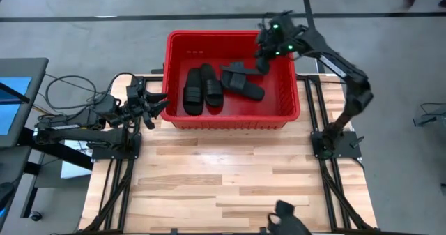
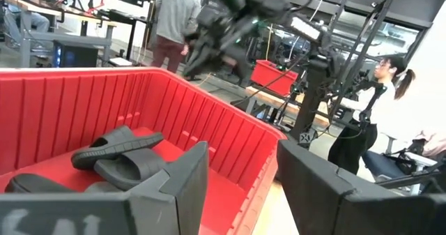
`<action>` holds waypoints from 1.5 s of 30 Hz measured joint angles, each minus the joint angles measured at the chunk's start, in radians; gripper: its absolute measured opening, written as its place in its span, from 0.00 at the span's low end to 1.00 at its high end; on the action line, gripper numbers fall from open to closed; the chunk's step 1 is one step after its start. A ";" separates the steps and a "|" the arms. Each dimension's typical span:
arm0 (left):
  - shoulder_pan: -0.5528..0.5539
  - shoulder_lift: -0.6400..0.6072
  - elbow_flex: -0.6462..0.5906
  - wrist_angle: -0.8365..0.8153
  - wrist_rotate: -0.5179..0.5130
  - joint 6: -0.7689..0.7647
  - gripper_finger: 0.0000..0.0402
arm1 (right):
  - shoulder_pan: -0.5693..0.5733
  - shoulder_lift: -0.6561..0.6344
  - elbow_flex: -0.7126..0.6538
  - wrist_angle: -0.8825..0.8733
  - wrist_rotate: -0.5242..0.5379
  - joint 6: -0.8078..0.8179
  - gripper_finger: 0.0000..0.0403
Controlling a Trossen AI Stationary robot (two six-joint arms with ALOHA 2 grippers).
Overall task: Pick and place slides into bin
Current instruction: Adjust the slides in the red bin
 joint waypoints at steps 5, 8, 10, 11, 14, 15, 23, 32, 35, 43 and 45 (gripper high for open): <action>0.000 0.000 0.000 0.000 0.010 0.000 0.40 | -0.003 0.114 0.000 -0.048 -0.053 -0.062 0.00; 0.000 0.000 0.000 0.000 0.011 0.000 0.40 | -0.003 0.158 0.000 -0.050 -0.055 -0.060 0.00; 0.000 0.000 0.000 0.000 0.011 -0.004 0.40 | 0.001 0.182 0.000 -0.053 -0.054 -0.063 0.00; 0.000 0.000 0.000 0.000 0.011 -0.007 0.40 | 0.003 0.194 0.000 -0.061 -0.052 -0.075 0.00; 0.000 0.000 0.000 0.000 0.011 -0.008 0.40 | 0.005 0.217 0.000 -0.076 -0.051 -0.103 0.00; 0.000 0.000 0.000 0.000 0.011 -0.008 0.40 | 0.005 0.223 0.000 -0.080 -0.051 -0.106 0.00; 0.000 0.000 0.000 0.000 0.011 -0.008 0.40 | 0.004 0.287 0.000 -0.189 -0.020 -0.119 0.00; 0.000 0.000 0.000 0.000 0.011 -0.008 0.40 | 0.018 0.353 0.000 -0.218 -0.020 -0.128 0.00; 0.000 0.000 0.000 0.000 0.012 -0.008 0.40 | 0.030 0.352 0.000 -0.176 -0.017 -0.127 0.00; 0.000 0.000 0.000 0.000 0.012 -0.008 0.40 | 0.052 0.352 0.000 -0.072 0.030 -0.127 0.00; 0.000 0.000 0.000 0.000 0.012 -0.008 0.40 | 0.064 0.352 0.000 -0.034 0.032 -0.127 0.00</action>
